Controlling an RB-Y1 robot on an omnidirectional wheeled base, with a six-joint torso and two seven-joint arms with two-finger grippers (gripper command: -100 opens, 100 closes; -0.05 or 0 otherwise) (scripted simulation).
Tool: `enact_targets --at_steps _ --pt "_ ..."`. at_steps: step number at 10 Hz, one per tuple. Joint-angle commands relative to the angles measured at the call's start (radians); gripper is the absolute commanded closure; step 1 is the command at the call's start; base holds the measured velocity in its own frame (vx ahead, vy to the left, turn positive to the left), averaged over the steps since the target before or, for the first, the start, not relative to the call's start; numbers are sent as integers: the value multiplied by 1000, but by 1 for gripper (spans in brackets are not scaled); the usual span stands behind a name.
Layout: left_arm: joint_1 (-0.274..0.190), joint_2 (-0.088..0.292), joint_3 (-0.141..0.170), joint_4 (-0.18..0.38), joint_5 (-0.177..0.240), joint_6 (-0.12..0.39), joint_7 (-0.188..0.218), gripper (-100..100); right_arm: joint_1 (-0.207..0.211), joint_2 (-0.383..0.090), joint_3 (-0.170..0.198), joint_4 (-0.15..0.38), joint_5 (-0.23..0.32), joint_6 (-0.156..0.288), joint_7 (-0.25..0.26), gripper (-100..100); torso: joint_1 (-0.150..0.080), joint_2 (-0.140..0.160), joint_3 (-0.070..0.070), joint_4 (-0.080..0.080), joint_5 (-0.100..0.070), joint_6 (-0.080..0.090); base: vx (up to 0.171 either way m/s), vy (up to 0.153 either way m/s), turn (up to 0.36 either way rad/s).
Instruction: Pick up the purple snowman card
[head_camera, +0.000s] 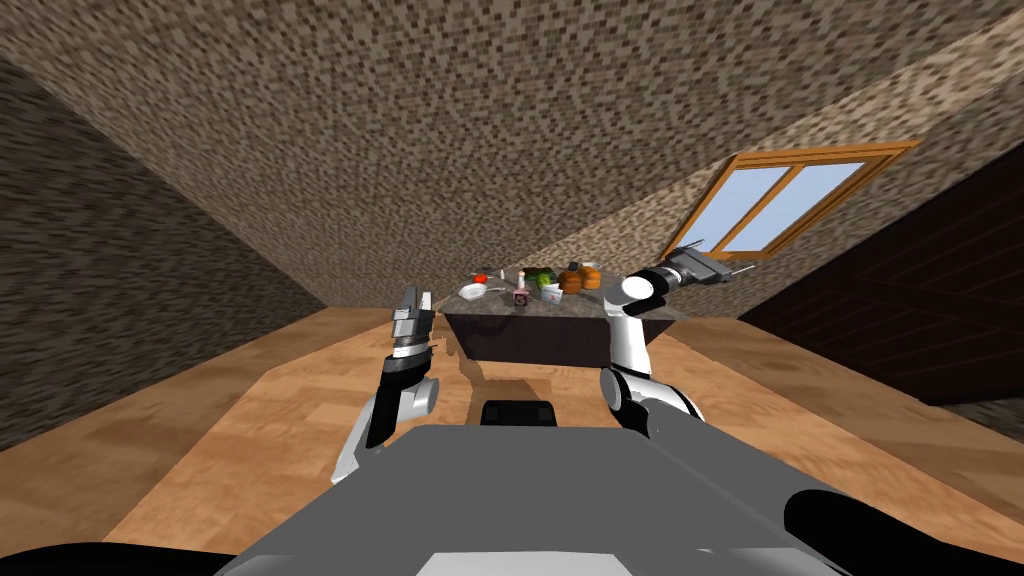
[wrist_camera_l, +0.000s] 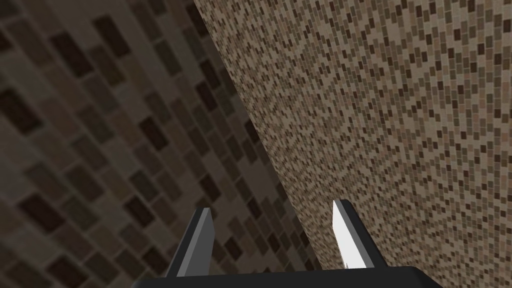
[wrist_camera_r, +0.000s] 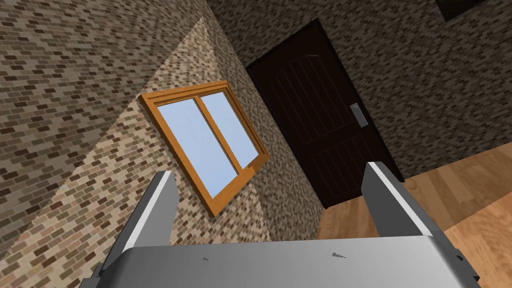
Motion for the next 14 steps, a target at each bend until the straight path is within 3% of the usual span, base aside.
enact_targets --at_steps 1,2,4,5,7,8,11,12,13,14 --pt "0 0 0 0 0 0 0 0 -10 -2 -2 16 -45 -7 -8 -100 0 0 0 0 0 0 -9 0 -13" --pt "0 0 0 0 0 0 0 0 -56 -2 -16 58 -75 -42 -4 -100 0 0 0 0 0 0 -15 6 92" --pt "0 0 0 0 0 0 0 0 -62 -2 -16 65 -139 -42 -4 -100 0 0 0 0 0 0 -9 2 16" --pt "0 0 0 0 0 0 0 0 -111 0 -29 110 -171 -76 -1 -100 0 0 0 0 0 0 -8 8 68" --pt "0 0 0 0 0 0 0 0 -112 0 -29 115 -227 -76 -1 -100 1 -1 0 0 0 0 -3 4 26" --pt "0 0 0 0 0 0 0 0 -156 3 -40 162 -257 -109 2 -100 0 -1 0 0 0 0 -3 12 73" --pt "0 0 0 0 0 0 0 0 -160 3 -40 167 -325 -109 2 -100 0 -1 -1 0 0 0 0 3 13" --pt "0 0 0 0 0 0 0 0 -205 7 -49 217 -368 -141 5 -100 0 -1 -1 0 0 0 3 11 71" --pt "0 0 0 0 0 0 0 0 -205 7 -49 218 -403 -141 5 -100 1 -1 -1 0 0 0 4 13 47" --pt "0 0 0 0 0 0 0 0 -248 12 -56 266 -440 -171 8 -100 1 -1 -1 0 0 0 16 22 52"
